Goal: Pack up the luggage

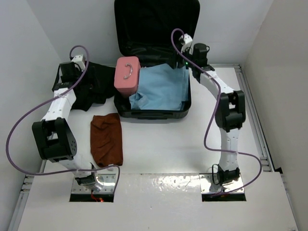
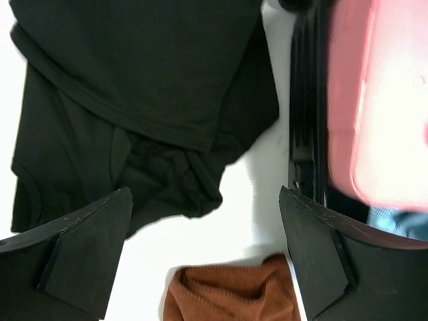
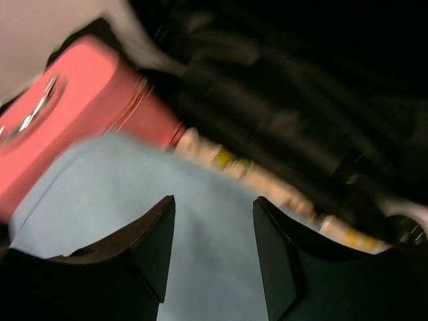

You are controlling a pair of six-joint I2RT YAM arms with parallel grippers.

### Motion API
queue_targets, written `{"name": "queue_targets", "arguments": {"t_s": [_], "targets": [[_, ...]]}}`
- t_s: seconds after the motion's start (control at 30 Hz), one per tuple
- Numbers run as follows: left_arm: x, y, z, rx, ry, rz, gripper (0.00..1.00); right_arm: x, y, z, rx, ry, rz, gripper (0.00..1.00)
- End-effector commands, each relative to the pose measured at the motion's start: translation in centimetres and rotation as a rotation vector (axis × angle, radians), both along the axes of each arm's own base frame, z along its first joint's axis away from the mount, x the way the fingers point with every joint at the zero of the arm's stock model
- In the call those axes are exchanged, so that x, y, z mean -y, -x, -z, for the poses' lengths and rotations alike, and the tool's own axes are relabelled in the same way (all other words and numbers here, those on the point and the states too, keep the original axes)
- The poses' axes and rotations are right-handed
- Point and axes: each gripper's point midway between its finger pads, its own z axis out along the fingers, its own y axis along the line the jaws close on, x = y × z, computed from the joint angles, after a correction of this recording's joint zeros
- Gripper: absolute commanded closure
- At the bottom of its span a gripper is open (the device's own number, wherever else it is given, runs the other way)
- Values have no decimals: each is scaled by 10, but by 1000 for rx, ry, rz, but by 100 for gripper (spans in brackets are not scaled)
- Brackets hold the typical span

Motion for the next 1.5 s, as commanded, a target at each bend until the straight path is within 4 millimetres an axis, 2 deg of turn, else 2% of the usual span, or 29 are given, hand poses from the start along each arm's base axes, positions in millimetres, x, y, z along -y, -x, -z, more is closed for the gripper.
{"name": "queue_targets", "arguments": {"t_s": [0.0, 0.03, 0.1, 0.13, 0.2, 0.27, 0.37, 0.4, 0.43, 0.47, 0.57, 0.6, 0.63, 0.67, 0.7, 0.73, 0.77, 0.83, 0.87, 0.9, 0.97, 1.07, 1.1, 1.13, 1.23, 1.3, 1.33, 1.37, 1.47], "targets": [[-3, -25, -23, 74, -22, -46, 4, -4, -40, -4, -2, -67, 145, 50], [-12, -29, -27, 80, -45, -86, 4, -1, -41, 43, -113, -17, 176, 50], [-16, -33, -17, 58, -47, -111, 4, 3, -48, 61, -157, 42, 197, 50], [-18, -36, -18, 61, -64, -131, 4, 5, -41, 92, -247, 78, 200, 50], [-26, -39, -15, 52, -85, -170, 4, 4, -32, 112, -325, 124, 185, 50], [-36, -44, -7, 33, -108, -242, 3, 6, -10, 138, -438, 175, 167, 50], [-50, -53, 11, -4, -140, -314, 1, 6, 19, 152, -495, 248, 123, 45], [-53, -56, 16, -14, -147, -323, 1, 8, 37, 173, -548, 265, 103, 44], [-54, -65, 11, 1, -147, -325, 1, 8, 33, 153, -496, 250, 105, 40], [-55, -68, 32, -55, -148, -320, 1, 11, 40, 160, -514, 257, 104, 37], [-45, -76, 41, -108, -129, -167, 1, 12, 34, 123, -445, 212, 88, 30], [-42, -66, 44, -146, -128, -108, 1, 10, 35, 100, -408, 165, 42, 28], [-38, -59, 42, -142, -153, -20, 1, 13, 38, 95, -407, 149, 26, 26], [-29, -45, 56, -136, -102, 64, 1, 3, 43, 70, -353, 73, -41, 24], [-24, -34, 28, -60, -98, 104, 1, 10, 46, 43, -304, 40, -54, 22], [-19, -24, 26, -41, -82, 143, 1, 14, 59, 57, -343, 26, -62, 21], [-12, -8, 35, -48, -56, 216, 1, 15, 61, 19, -248, 0, -74, 20], [-5, 6, 31, -30, -61, 278, 1, 9, 80, 18, -254, -17, -151, 18], [-4, 12, 21, -7, -83, 285, 1, 7, 90, 0, -220, -26, -177, 18], [-13, 20, 33, -43, -111, 234, 1, 6, 94, -5, -209, -33, -196, 17], [-26, 18, 33, -18, -144, 181, 1, 6, 103, -5, -219, -25, -201, 17], [-53, -2, 28, -23, -191, -13, 1, 5, 114, -6, -252, -36, -208, 16], [-56, -18, 13, 7, -192, -53, 1, 5, 118, -8, -259, -36, -206, 16], [-58, -29, 30, -31, -191, -82, 1, 7, 118, -6, -269, -32, -195, 16], [-56, -71, 38, -61, -265, -151, 1, 7, 124, 0, -299, -21, -183, 15], [-57, -86, 51, -110, -303, -180, 1, 11, 124, 2, -311, -9, -161, 13], [-60, -102, 35, -76, -324, -208, 1, 10, 126, 2, -316, -8, -163, 13], [-62, -110, 60, -121, -320, -215, 1, 15, 126, 5, -319, -1, -146, 13], [-85, -134, 51, -67, -233, -251, 1, 17, 128, 3, -301, 9, -133, 13]]}}
